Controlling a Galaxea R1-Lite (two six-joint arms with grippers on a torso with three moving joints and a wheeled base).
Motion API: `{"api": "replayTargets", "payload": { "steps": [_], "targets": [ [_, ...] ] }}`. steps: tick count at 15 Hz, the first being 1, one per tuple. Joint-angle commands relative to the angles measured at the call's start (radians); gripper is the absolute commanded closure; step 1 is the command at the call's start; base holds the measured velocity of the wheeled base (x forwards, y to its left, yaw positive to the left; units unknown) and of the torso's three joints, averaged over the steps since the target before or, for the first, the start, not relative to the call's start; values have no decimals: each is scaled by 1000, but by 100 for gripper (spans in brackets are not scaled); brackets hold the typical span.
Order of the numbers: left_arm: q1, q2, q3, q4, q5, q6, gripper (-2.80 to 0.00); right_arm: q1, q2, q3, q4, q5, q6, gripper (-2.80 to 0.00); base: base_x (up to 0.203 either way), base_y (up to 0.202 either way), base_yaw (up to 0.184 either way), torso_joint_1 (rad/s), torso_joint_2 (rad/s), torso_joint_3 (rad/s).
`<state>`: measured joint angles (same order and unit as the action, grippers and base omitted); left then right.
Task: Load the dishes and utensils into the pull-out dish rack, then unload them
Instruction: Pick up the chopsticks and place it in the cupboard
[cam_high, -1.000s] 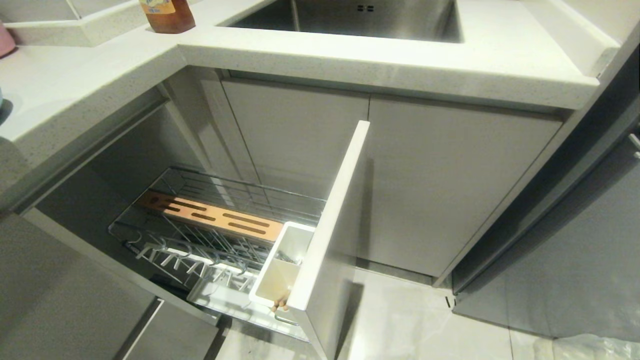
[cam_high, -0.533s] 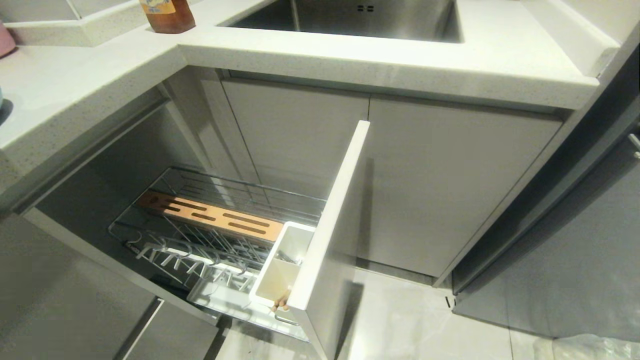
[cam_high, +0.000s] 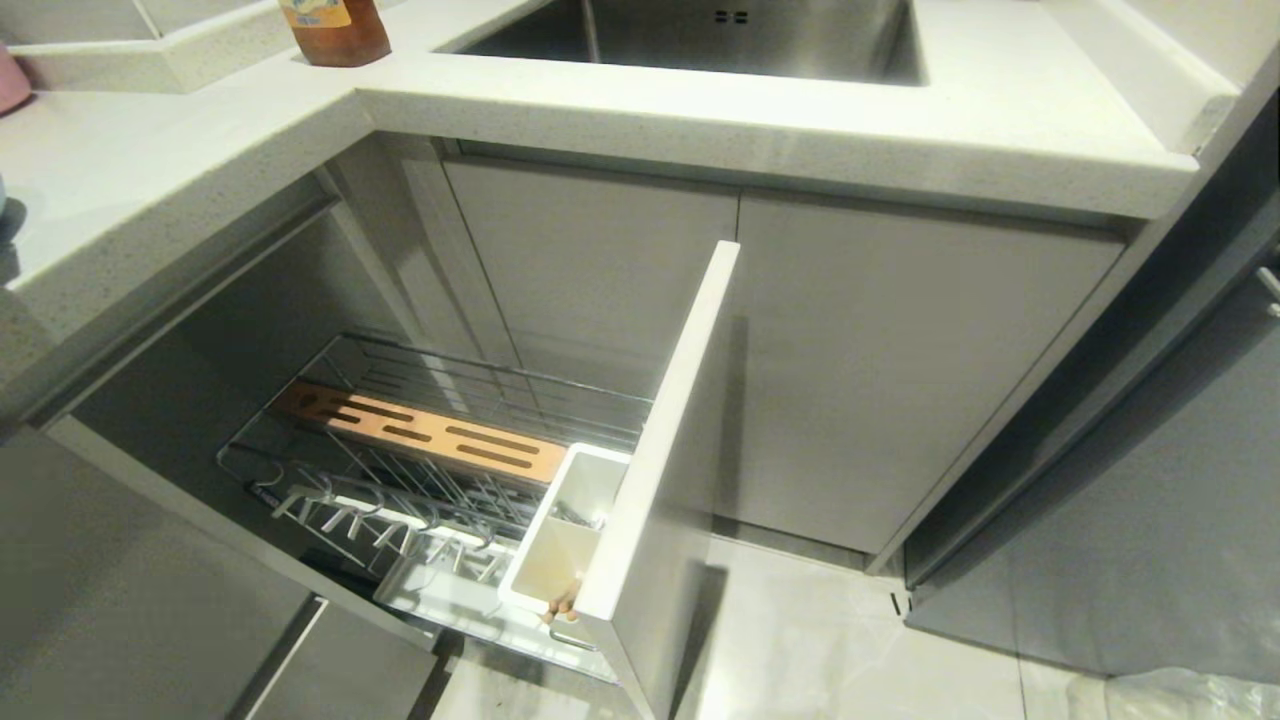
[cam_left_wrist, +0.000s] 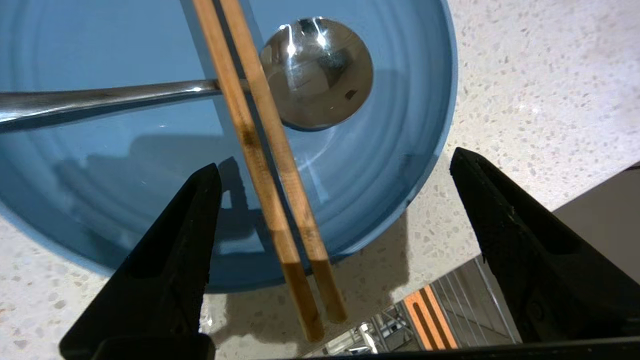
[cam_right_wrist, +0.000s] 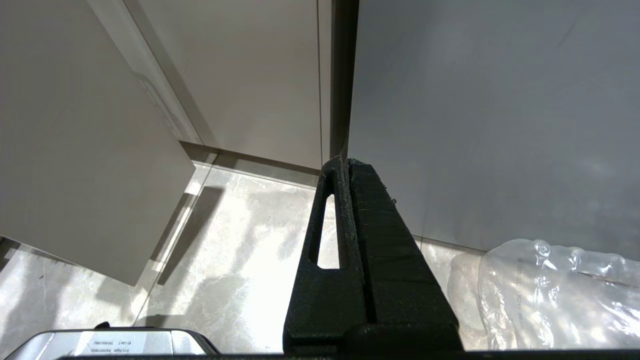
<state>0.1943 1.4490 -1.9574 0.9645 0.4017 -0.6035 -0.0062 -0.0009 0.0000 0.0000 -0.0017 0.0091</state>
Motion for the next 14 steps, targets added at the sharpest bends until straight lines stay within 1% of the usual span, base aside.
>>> {"api": "replayTargets", "payload": {
  "steps": [1,5,14],
  "targets": [
    [0,26,1,9,2,-5,-280,0,1,0,0,0,0,0,0,0,0,0,0,0],
    [-1,47,0,10,0,-16,-280,0,1,0,0,0,0,0,0,0,0,0,0,0],
    [-1,63,0,3,0,-16,-280,0,1,0,0,0,0,0,0,0,0,0,0,0]
  ]
}}
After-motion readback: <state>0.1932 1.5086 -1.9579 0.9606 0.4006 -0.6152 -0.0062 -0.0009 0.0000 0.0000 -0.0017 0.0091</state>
